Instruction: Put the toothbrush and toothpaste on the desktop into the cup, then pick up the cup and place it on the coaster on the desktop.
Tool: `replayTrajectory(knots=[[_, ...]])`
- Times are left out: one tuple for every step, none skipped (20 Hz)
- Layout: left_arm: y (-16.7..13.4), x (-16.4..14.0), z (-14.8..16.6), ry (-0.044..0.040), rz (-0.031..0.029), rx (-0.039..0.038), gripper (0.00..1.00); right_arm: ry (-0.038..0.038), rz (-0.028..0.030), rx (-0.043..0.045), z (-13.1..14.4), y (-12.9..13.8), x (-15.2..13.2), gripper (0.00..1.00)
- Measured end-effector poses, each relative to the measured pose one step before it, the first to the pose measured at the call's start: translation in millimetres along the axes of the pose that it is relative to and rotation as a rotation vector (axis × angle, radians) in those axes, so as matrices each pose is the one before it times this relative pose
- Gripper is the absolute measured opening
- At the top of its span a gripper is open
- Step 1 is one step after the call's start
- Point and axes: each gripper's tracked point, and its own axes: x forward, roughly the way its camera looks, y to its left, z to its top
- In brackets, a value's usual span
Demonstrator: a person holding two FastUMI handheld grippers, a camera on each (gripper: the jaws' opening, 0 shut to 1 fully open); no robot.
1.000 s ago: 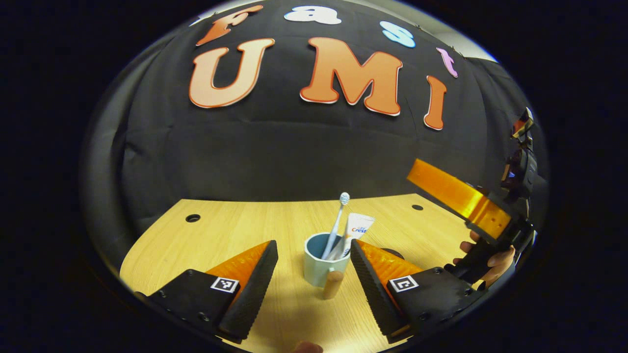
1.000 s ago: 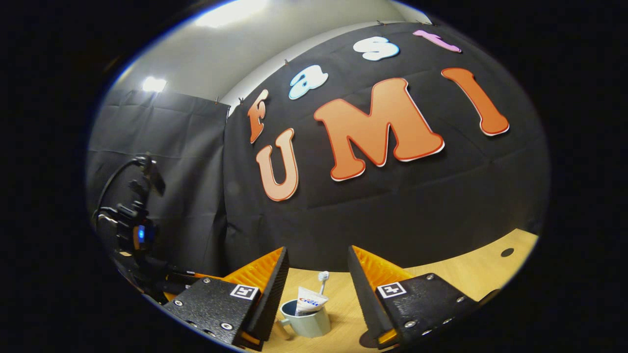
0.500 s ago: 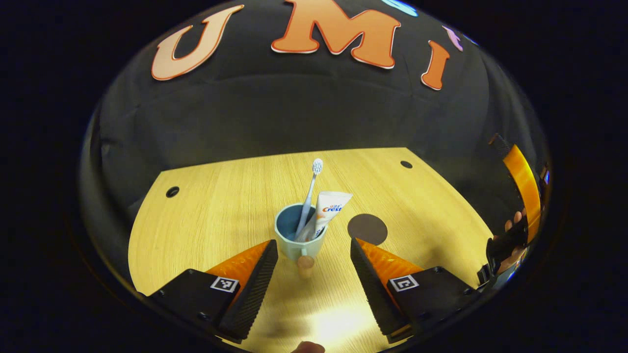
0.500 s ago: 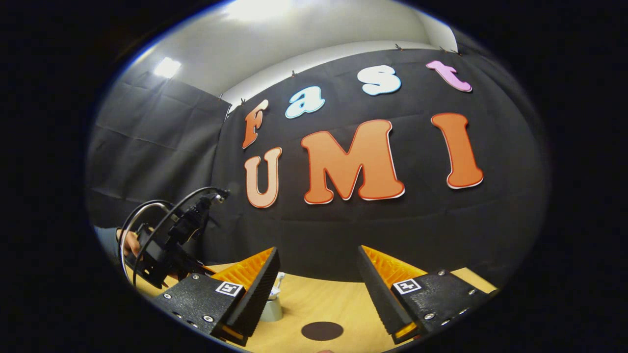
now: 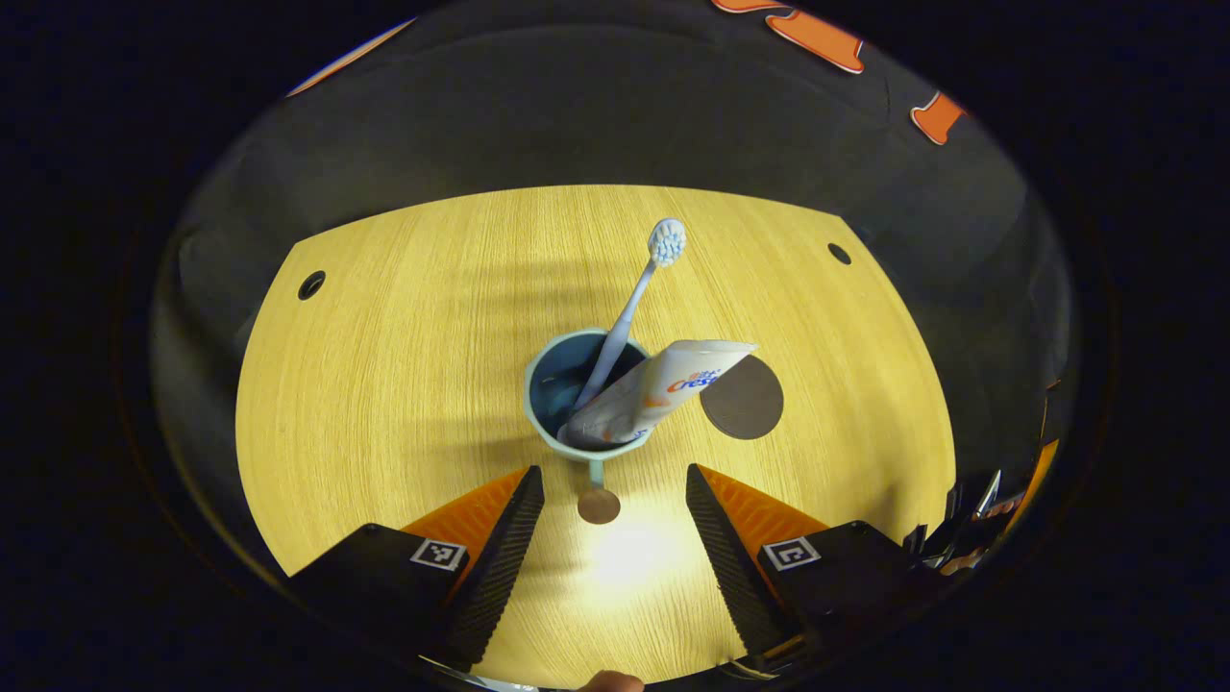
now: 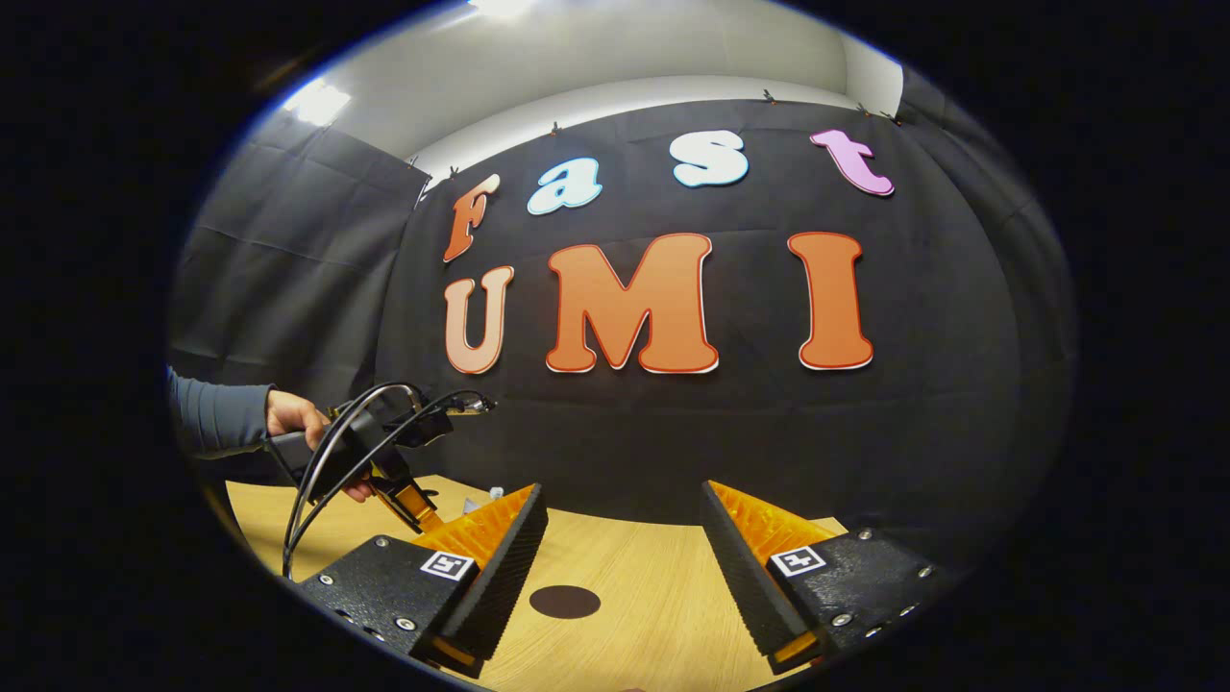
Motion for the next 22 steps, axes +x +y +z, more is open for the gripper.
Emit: replayTrajectory(knots=[[0.01,3.46,-3.31,0.01871,0.00928,0.01028,0.97,0.01374,-0.00397,-0.00259,-4.36,-4.53,-5.30,0.96],[2.11,3.06,1.31,0.00639,0.01299,0.00091,0.96,0.00918,-0.00231,-0.00655,-2.89,-0.84,-4.46,0.96],[1.74,2.42,-0.02,0.01377,0.01076,-0.00113,0.97,0.00600,-0.00474,-0.00770,-2.00,-2.18,-3.42,0.96],[2.43,2.60,0.42,0.00647,0.01145,-0.00277,0.97,0.00274,-0.00304,-0.00525,-1.51,-3.49,-0.85,0.96],[1.41,4.41,-0.79,0.01277,0.00620,-0.00663,0.97,0.00179,-0.00424,0.00051,-1.21,-2.95,-2.08,1.00],[0.94,4.83,1.00,0.00846,0.00446,-0.01021,0.97,-0.00085,0.00225,0.00759,-0.97,-0.09,-1.51,0.96],[3.21,6.16,0.88,0.00778,0.01179,-0.01106,0.95,-0.00181,-0.00160,0.00951,-0.28,-1.18,-1.44,0.96],[1.22,5.30,0.53,0.01103,-0.00587,-0.01224,0.96,-0.00688,0.00219,0.00931,0.52,-0.58,-0.30,0.96],[-0.78,3.57,1.07,0.01044,-0.00179,-0.01092,0.89,-0.00102,-0.00284,0.00378,-0.46,-2.76,-2.16,0.96],[-0.22,3.32,1.46,0.01037,-0.00028,-0.00022,0.83,0.00170,-0.00483,0.00303,-2.80,-2.79,1.02,0.96],[-0.83,0.35,5.69,-0.00968,-0.00051,-0.00208,0.82,0.00364,-0.00347,0.00265,-1.23,-1.86,-0.08,0.96],[0.08,-0.47,-6.53,0.00345,0.00328,0.00334,0.78,0.00672,-0.00673,0.00323,-2.96,-3.07,-0.76,1.00],[-0.57,1.55,-0.03,0.00020,0.00202,-0.00026,0.77,0.00495,0.00263,0.00532,-2.14,-0.05,-0.71,0.96],[0.33,-2.00,0.38,0.00320,0.00353,0.00669,0.72,0.00062,-0.00082,0.00483,-0.05,0.52,-0.07,0.96],[-0.13,1.38,-0.85,0.00157,0.00213,0.00410,0.70,-0.00219,-0.00062,0.00520,0.13,-0.26,-1.14,0.96],[0.26,-0.50,-0.31,-0.00118,0.00203,0.00357,0.69,-0.00048,-0.00019,0.00472,-1.07,0.72,0.02,0.96],[0.58,-1.45,1.05,-0.00070,0.00281,0.00102,0.67,0.00111,-0.00137,0.00345,-1.94,-0.38,-1.11,0.96],[0.83,-1.11,0.03,-0.00263,0.00309,0.01100,0.66,0.00220,0.00320,0.00409,-1.46,-0.27,-0.15,0.96],[-0.48,1.20,-0.89,0.00643,-0.00404,-0.01015,0.66,0.00311,-0.00202,0.00145,-0.79,-0.15,-1.31,0.96],[-0.50,-1.00,-2.71,0.00247,0.00374,-0.01769,0.49,0.00226,-0.00250,0.00190,0.03,-0.23,0.39,0.96],[0.32,1.50,2.77,-0.00770,0.00932,0.01117,0.31,0.00021,-0.00438,0.00289,-0.39,-1.38,-1.02,0.96],[0.62,1.50,2.90,-0.00986,0.00519,-0.00276,0.31,0.00063,-0.00288,0.00432,-1.93,-2.13,-1.06,0.96]])
